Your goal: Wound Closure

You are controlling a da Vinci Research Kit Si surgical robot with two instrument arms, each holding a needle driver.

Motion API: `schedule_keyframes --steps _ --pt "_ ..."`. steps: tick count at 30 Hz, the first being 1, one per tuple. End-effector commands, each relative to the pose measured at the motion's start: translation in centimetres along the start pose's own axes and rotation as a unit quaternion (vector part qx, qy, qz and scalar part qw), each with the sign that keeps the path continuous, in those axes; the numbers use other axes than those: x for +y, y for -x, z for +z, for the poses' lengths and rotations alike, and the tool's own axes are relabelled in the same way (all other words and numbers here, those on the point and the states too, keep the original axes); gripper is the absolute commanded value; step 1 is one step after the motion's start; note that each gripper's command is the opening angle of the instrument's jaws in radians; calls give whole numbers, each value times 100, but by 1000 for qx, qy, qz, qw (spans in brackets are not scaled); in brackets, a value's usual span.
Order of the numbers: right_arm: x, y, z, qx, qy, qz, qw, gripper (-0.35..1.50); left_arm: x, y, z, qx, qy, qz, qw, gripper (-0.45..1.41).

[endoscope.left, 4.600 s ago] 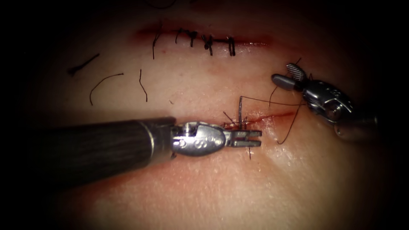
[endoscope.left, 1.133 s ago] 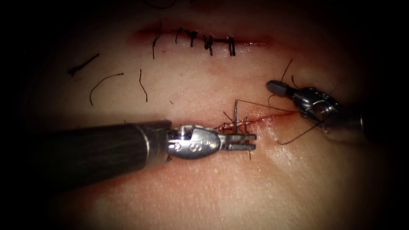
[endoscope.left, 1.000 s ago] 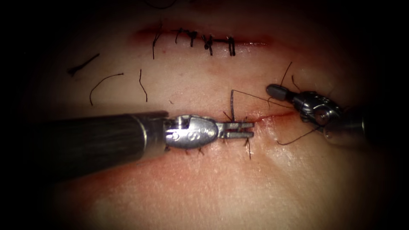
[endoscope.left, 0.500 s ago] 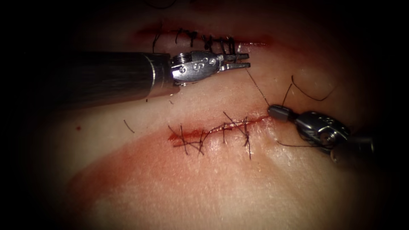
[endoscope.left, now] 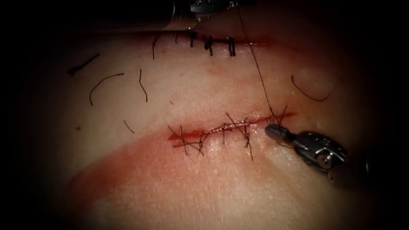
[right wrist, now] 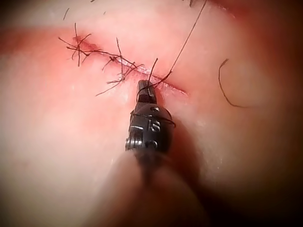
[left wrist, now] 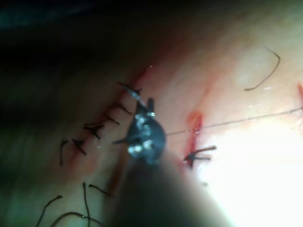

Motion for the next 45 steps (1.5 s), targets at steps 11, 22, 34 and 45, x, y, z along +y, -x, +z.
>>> schedule_keyframes --steps 11,22,34,45 --pt "-19 25 -20 8 -6 -2 1000 -35 -45 -8 -13 4 -11 4 1000 -45" --pt "-25 24 -38 38 -9 -1 999 -35 -82 -21 -56 5 -32 10 999 -45" --pt "-31 35 -40 43 -9 -7 999 -35 -137 -40 -65 5 -63 12 998 -45" --pt "-37 48 -57 48 -13 -18 999 -35 -149 -41 -35 11 -72 17 997 -45"
